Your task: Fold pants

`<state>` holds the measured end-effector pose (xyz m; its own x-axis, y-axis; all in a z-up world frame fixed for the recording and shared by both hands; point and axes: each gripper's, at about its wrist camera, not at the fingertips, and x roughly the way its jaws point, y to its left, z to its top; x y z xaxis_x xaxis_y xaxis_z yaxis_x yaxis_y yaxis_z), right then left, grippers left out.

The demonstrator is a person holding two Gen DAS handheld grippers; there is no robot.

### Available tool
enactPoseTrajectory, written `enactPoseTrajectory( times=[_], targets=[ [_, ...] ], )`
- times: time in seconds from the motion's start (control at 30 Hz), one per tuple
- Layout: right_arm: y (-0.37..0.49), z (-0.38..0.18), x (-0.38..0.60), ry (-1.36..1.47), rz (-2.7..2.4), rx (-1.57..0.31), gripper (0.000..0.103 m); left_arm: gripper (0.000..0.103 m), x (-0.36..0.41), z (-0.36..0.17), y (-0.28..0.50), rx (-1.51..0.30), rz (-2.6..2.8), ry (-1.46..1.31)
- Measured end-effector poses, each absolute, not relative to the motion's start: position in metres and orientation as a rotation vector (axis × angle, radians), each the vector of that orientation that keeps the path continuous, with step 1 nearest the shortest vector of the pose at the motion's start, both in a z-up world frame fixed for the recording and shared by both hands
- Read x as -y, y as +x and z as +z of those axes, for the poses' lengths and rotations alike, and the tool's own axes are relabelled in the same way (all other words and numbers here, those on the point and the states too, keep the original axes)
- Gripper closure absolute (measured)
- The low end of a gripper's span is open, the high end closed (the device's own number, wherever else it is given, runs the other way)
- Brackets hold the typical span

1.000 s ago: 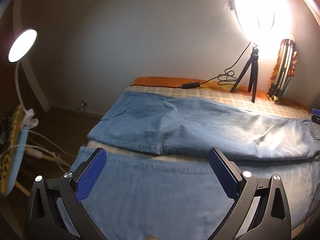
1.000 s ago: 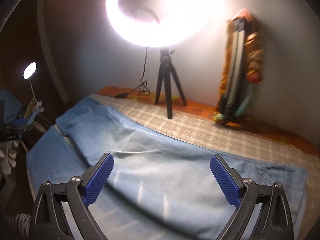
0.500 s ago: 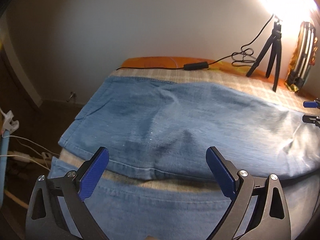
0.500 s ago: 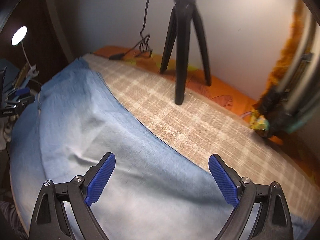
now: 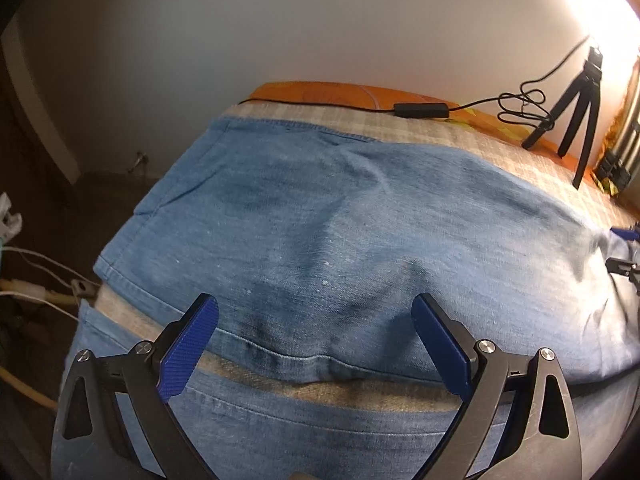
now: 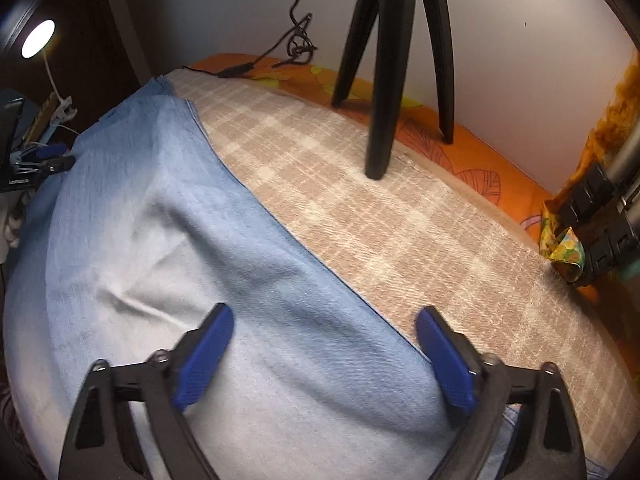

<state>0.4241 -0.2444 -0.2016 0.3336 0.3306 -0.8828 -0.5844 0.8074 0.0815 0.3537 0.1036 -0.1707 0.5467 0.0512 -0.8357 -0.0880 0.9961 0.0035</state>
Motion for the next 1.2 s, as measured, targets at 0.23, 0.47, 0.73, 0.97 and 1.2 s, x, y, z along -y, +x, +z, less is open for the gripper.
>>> enactPoseTrajectory(
  times=[0.23,0.47,0.73,0.97,1.2],
  targets=[
    [0.414,-0.189,0.247,-0.231,0.575,-1.105,0.095,0.006,-0.112,-0.161,0.357,-0.998,0.077,-0.130],
    [0.383,-0.158,0.252,-0.206,0.595,-1.027,0.099,0.006,-0.123,-0.145,0.363,-0.987,0.091,-0.184],
    [0.301,-0.128,0.235,-0.215,0.707,-0.959,0.099,0.005,-0.129,-0.131,0.366,-0.964,0.079,-0.262],
    [0.224,-0.142,0.212,-0.264,0.833,-1.008,0.099,0.005,-0.123,-0.130,0.377,-1.005,0.045,-0.324],
    [0.201,-0.144,0.212,-0.284,0.845,-1.014,0.099,0.005,-0.088,-0.159,0.402,-1.151,0.060,-0.239]
  ],
)
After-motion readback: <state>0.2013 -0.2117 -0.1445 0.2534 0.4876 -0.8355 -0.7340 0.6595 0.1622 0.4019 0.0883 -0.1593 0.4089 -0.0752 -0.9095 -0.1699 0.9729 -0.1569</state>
